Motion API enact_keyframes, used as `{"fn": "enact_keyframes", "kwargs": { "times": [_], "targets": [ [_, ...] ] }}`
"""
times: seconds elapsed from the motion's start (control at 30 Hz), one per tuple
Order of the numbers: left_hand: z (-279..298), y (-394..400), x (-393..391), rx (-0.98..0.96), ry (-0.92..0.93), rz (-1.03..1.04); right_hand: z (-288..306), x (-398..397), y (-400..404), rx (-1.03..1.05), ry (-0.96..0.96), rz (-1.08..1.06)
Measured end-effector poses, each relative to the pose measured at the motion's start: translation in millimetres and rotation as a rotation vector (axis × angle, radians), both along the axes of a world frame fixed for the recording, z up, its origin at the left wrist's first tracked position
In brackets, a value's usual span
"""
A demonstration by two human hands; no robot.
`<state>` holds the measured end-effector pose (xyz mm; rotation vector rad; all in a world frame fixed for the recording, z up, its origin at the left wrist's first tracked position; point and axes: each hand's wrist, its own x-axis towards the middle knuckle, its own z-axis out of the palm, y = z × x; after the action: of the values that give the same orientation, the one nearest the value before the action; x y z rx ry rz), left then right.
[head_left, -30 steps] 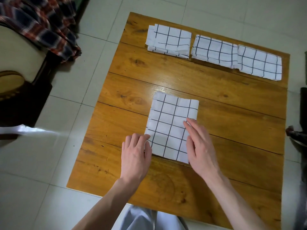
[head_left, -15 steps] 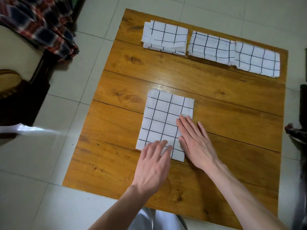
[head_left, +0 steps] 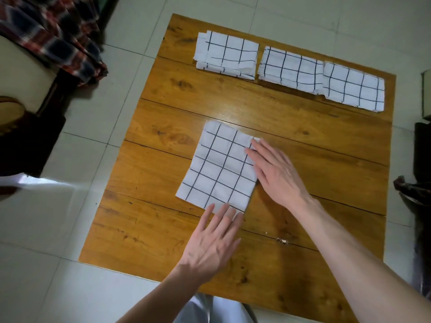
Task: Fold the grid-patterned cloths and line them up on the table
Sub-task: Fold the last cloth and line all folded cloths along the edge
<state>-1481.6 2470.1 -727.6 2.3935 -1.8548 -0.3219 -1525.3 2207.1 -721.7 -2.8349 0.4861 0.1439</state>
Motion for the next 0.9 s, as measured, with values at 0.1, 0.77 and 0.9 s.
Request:
{"fn": "enact_keyframes", "kwargs": {
  "times": [0.1,0.77,0.9],
  "targets": [
    [1.9,6.6,16.5,0.011,-0.019,0.016,0.4,-11.4,4.0,-0.023,0.030,-0.071],
    [-3.8,0.8,29.8,-0.039,-0.037,0.130,-0.9,-63.9,116.5,-0.051,-0.062,-0.023],
    [-10.7,-4.3,24.2,-0.019,-0.007,0.190,-8.5,-57.6,121.1,-0.049,0.016,0.026]
  ]
}}
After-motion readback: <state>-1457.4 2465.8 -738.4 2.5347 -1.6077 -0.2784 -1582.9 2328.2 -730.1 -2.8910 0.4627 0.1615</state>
